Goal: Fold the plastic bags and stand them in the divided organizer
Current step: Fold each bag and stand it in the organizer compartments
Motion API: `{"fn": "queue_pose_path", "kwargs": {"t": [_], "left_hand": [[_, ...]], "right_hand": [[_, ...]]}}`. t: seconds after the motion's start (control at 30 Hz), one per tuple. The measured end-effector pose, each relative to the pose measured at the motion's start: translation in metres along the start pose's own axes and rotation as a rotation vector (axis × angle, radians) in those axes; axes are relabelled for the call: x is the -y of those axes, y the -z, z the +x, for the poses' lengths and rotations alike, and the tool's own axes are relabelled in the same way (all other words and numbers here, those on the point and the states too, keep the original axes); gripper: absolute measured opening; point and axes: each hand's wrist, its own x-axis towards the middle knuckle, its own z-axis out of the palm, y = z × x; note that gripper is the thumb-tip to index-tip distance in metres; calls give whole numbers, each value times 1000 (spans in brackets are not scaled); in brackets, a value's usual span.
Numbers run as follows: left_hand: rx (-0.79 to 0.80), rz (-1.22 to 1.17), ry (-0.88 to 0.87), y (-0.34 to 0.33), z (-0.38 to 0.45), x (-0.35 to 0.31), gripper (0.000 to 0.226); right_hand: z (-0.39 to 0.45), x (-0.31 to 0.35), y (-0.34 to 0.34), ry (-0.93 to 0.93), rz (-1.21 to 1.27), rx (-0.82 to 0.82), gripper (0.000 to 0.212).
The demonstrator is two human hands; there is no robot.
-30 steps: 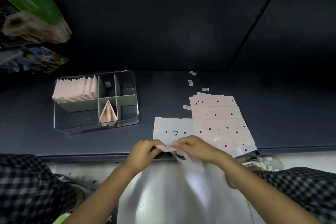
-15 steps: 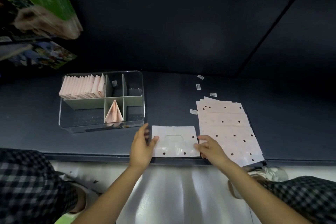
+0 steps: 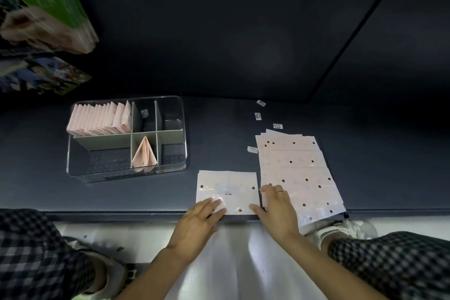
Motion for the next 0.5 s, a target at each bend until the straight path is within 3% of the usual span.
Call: {"fn": "queue_pose_path", "kwargs": {"t": [0.07,0.13,0.33,0.5], "left_hand": [[-3,11,-7,-1,-1,0,59],[-7,-9,1,0,-1,0,59],[-57,-137,110,7,5,10,45],[-17,-307,211,1,6,26,13]], "right_hand": [[-8,0,1,295,-197,-70,54],[-13,-1,1,468,-291,-94,60],[-11,-6,5,529,-253,-59,40],[-9,-7,5,543,-170,-90,28]]}}
